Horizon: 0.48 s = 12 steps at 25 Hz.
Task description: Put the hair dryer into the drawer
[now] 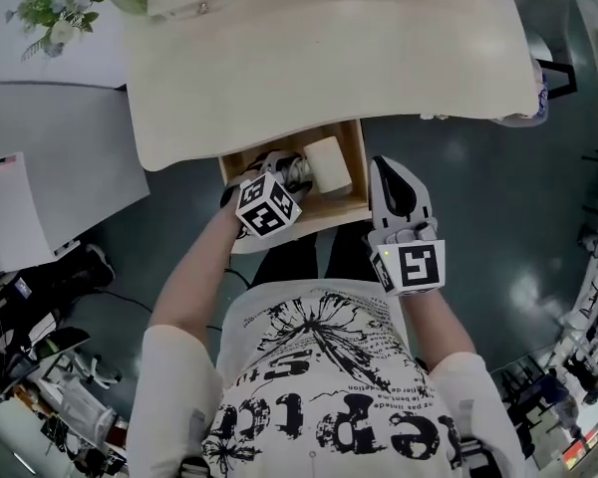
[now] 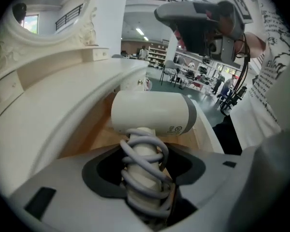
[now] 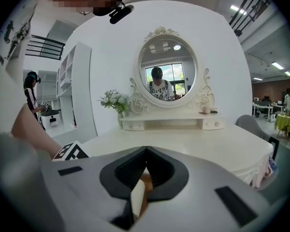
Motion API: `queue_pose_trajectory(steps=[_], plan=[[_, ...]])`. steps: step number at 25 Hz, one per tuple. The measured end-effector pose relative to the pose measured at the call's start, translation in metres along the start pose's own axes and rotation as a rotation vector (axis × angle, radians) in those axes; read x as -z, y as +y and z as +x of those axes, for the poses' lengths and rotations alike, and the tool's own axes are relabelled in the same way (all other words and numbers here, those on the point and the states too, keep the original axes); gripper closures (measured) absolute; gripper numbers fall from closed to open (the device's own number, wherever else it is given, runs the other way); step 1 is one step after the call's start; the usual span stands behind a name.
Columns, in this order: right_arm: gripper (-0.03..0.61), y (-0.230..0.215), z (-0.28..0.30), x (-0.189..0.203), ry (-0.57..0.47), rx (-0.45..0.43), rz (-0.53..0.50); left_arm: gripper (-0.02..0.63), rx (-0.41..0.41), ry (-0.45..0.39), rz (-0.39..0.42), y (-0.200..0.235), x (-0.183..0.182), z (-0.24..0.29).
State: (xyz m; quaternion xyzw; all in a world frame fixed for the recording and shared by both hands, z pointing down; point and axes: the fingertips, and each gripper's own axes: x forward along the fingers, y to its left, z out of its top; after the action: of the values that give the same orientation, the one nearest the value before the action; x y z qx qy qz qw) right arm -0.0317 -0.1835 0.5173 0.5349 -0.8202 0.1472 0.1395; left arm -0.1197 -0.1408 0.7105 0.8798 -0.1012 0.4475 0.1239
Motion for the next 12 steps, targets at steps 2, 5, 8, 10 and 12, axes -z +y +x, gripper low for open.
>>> queue_pose_trajectory(steps=[2,5,8,10,12], plan=[[0.561,-0.003,-0.001,0.007,0.017,-0.002,0.001,0.362,0.028,0.034,0.005,-0.001,0.007,0.013],[0.561,-0.009,-0.003,0.012,0.030,0.005,0.007,0.361,0.053,0.076,0.009,-0.002,0.016,0.027],[0.561,-0.013,-0.003,0.016,0.038,0.012,0.014,0.362,0.065,0.108,0.010,-0.001,0.025,0.036],[0.561,-0.014,-0.004,0.019,0.045,0.013,0.017,0.360,0.068,0.126,0.024,-0.001,0.027,0.041],[0.561,-0.014,-0.005,0.023,0.056,0.013,0.019,0.360,0.071,0.146,0.049,-0.004,0.030,0.046]])
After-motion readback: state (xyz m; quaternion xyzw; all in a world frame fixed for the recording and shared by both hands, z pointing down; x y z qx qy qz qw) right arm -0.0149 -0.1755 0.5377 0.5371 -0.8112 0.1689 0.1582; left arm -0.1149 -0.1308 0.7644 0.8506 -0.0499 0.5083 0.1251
